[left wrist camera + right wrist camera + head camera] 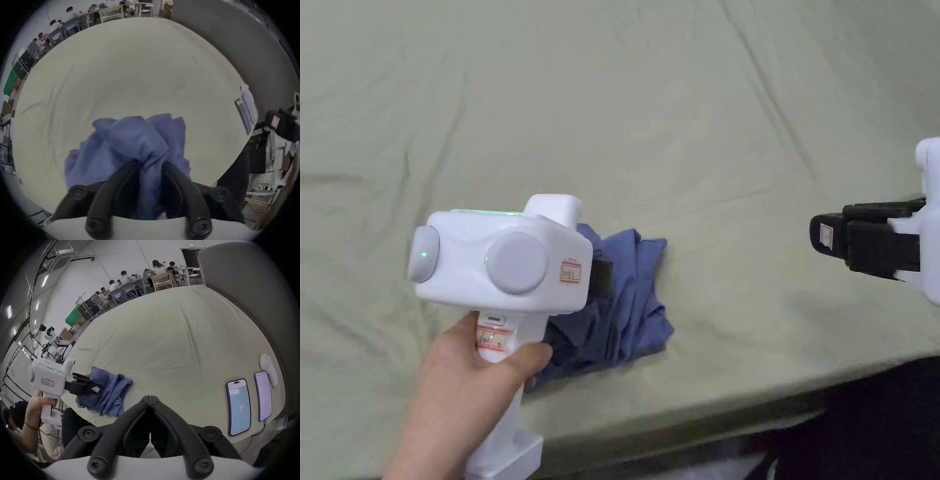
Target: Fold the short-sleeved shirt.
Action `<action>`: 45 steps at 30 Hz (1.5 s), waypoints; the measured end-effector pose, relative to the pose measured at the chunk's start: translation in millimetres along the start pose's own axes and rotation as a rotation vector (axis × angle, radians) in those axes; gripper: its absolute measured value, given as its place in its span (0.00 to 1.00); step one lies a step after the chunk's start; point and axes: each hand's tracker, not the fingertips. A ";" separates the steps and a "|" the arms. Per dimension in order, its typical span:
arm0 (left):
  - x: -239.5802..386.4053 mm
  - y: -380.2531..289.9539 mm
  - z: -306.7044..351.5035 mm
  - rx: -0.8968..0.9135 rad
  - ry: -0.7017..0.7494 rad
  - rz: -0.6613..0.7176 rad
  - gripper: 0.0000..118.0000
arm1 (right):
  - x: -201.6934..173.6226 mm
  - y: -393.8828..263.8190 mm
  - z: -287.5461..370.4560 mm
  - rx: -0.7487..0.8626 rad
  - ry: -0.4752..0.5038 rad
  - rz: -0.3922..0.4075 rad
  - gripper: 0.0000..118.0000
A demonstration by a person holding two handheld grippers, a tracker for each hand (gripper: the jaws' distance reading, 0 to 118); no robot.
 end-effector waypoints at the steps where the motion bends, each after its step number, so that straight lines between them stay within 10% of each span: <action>1: -6.4 -0.7 4.0 0.056 -0.074 0.030 0.59 | 1.8 -1.7 0.6 -0.001 0.000 -0.007 0.02; 4: -28.2 -8.8 43.6 0.133 -0.258 0.149 0.70 | 4.4 -4.6 -2.0 -0.015 0.003 -0.020 0.02; 10: -57.5 -26.0 110.6 0.249 0.098 0.091 0.82 | -4.2 -1.7 -9.1 -0.031 -0.001 -0.006 0.02; 12: -64.3 -24.3 76.5 0.196 0.091 0.105 0.50 | -9.5 0.3 -9.3 -0.032 -0.001 0.008 0.02; 13: -64.5 -22.2 57.2 0.165 0.043 0.146 0.00 | -11.4 1.0 -9.1 -0.031 -0.002 0.013 0.02; 20: 5.2 -24.1 -54.6 0.009 -0.308 0.192 0.00 | -10.2 1.0 -10.5 -0.056 -0.040 0.010 0.02; 30: 26.4 -10.8 -26.1 0.039 -0.324 0.065 0.00 | -28.8 7.9 -18.4 -0.072 -0.028 0.046 0.02; 39: -99.7 -72.8 133.3 0.358 -0.135 0.265 0.00 | -144.8 36.3 -59.5 -0.098 0.178 0.322 0.02; 45: -146.1 -100.7 117.8 0.341 -0.187 0.398 0.00 | -174.4 -0.9 -174.4 -0.331 0.057 0.484 0.02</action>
